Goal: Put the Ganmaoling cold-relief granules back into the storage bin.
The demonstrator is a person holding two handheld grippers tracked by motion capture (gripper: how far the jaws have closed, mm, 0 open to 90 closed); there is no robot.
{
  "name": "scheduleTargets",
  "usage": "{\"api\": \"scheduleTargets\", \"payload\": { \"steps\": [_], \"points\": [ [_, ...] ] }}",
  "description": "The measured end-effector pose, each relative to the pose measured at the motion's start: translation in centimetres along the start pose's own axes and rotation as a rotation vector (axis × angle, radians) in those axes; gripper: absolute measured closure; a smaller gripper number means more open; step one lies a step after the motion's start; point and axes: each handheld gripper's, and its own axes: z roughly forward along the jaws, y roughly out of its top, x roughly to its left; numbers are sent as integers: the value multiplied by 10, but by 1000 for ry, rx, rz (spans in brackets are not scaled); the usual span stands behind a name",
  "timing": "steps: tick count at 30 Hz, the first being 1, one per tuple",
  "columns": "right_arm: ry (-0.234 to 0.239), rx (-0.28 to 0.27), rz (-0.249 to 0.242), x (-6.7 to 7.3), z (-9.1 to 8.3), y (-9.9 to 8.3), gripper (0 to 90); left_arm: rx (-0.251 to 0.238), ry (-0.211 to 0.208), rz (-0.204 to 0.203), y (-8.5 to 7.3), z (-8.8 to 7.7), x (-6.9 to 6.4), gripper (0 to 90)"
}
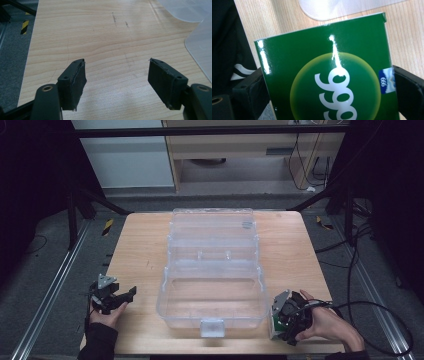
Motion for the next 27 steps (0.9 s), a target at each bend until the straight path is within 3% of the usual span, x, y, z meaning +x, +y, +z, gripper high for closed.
{"api": "scheduleTargets", "payload": {
  "steps": [9,12,20,27],
  "points": [
    [-1,-4,-16,-1,0,-3,97,0,1,-1,0,0,0,297],
    [8,-8,19,0,-2,-4,128,0,1,0,0,0,0,297],
    [23,-19,58,-2,-6,-6,159,0,0,0,0,0,0,297],
    [14,-46,67,-1,-14,-7,161,-1,0,0,0,0,0,297]
  ]
}}
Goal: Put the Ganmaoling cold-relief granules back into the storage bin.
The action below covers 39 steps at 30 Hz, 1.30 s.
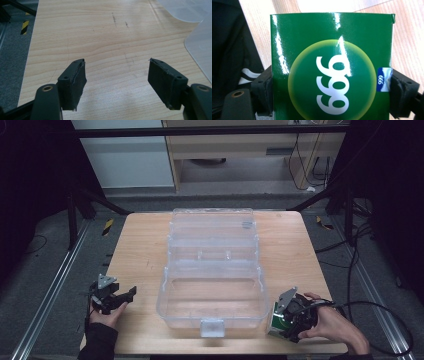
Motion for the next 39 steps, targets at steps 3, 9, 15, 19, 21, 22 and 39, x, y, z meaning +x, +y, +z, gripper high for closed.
{"api": "scheduleTargets", "payload": {
  "steps": [3,9,15,19,21,22,39],
  "points": [
    [-10,-14,3,0,-8,0,162,0,0,0,0,0,0,297],
    [-24,-46,11,2,-27,1,162,0,-1,1,0,0,0,297],
    [-41,-81,18,2,-56,3,162,0,0,0,0,0,-1,297],
    [-55,-97,17,0,-71,6,162,0,-1,0,0,0,-1,297],
    [-59,-94,4,0,-77,9,162,0,-1,0,0,0,-1,297],
    [-61,-95,-1,-1,-80,11,162,0,-1,0,0,0,-1,297],
    [-90,-116,-77,-4,-105,55,162,2,-4,-2,0,0,0,297]
  ]
}}
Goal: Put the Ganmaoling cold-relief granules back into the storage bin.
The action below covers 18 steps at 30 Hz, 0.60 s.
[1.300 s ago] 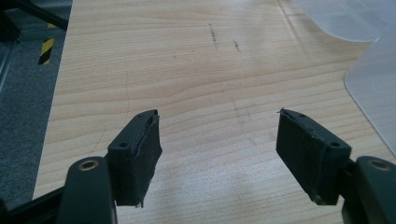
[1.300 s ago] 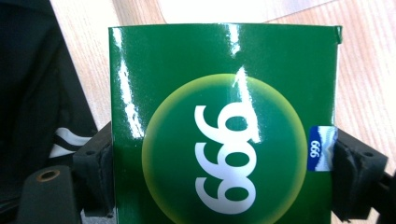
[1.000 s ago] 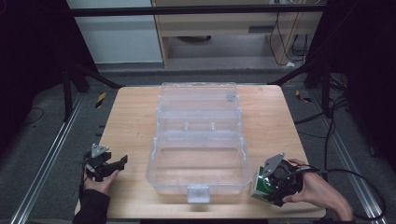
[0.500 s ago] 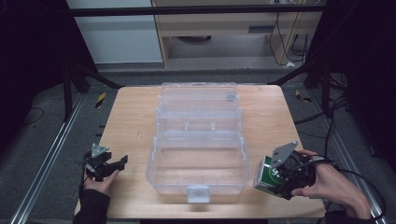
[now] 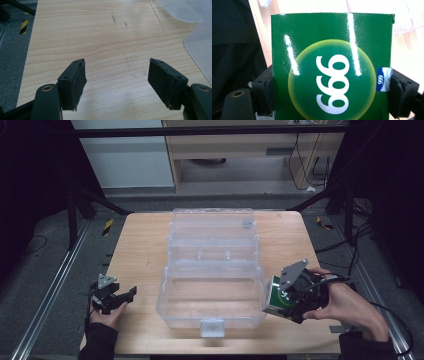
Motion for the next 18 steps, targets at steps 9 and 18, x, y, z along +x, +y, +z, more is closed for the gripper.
{"api": "scheduleTargets", "payload": {
  "steps": [9,18],
  "points": [
    [-3,1,-49,-5,7,29,162,-1,-1,-2,0,-1,1,296],
    [2,-12,-81,-9,18,46,162,-2,-1,-2,0,-1,1,296]
  ]
}}
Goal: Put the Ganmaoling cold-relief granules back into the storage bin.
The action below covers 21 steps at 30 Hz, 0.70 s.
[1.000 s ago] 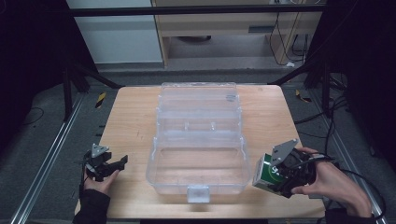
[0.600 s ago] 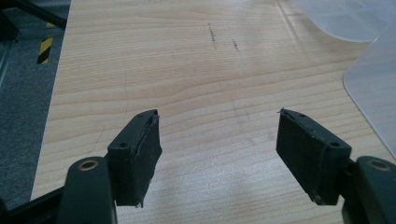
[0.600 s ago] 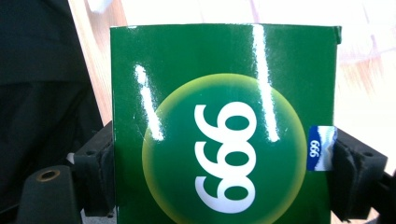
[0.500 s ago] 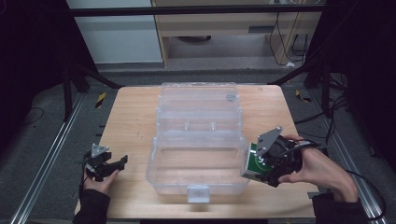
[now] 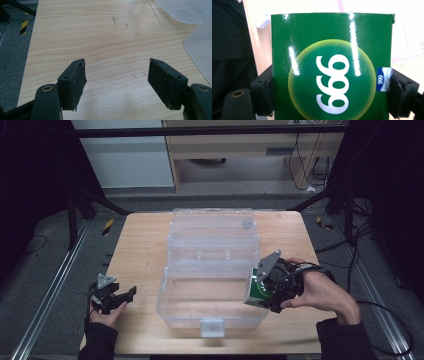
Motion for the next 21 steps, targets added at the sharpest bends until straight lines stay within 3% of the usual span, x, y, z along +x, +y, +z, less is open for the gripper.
{"api": "scheduleTargets", "payload": {
  "steps": [9,21],
  "points": [
    [11,-16,-22,-4,14,12,162,-2,-1,-2,0,0,0,297],
    [31,8,-56,-2,37,22,161,-3,0,-3,0,-1,1,297]
  ]
}}
